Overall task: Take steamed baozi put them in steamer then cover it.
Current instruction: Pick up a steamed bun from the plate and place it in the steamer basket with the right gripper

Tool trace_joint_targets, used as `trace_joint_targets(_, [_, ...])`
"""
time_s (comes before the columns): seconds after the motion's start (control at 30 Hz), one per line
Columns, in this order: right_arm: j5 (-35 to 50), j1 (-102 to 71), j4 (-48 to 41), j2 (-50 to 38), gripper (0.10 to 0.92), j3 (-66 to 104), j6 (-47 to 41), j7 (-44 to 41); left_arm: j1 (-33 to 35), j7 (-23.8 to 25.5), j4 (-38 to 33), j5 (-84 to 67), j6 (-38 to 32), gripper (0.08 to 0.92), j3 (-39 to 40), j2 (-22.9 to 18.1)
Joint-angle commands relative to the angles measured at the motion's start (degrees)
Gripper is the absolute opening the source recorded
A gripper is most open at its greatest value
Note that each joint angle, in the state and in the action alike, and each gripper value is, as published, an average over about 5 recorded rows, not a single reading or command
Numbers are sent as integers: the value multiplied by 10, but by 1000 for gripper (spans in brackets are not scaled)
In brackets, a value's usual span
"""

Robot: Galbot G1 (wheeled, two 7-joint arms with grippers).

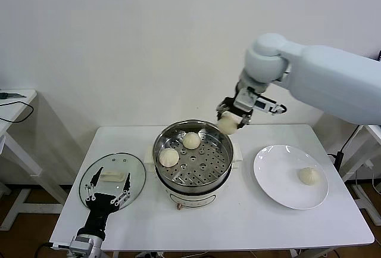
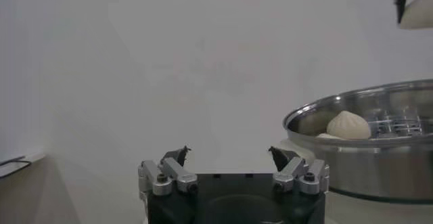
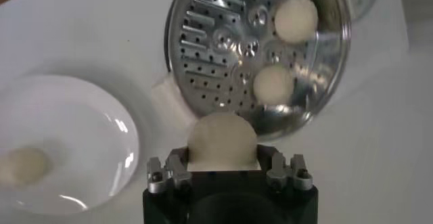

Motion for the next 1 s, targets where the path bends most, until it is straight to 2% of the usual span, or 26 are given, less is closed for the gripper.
trace_joint_targets(0.03, [-33, -13, 5, 98, 662, -51, 130, 25, -4, 3, 9, -1, 0, 823, -4, 1])
trace_joint_targets(1.0, [-22, -58, 9, 146, 670, -84, 130, 40, -5, 11, 18, -3, -4, 823, -12, 4])
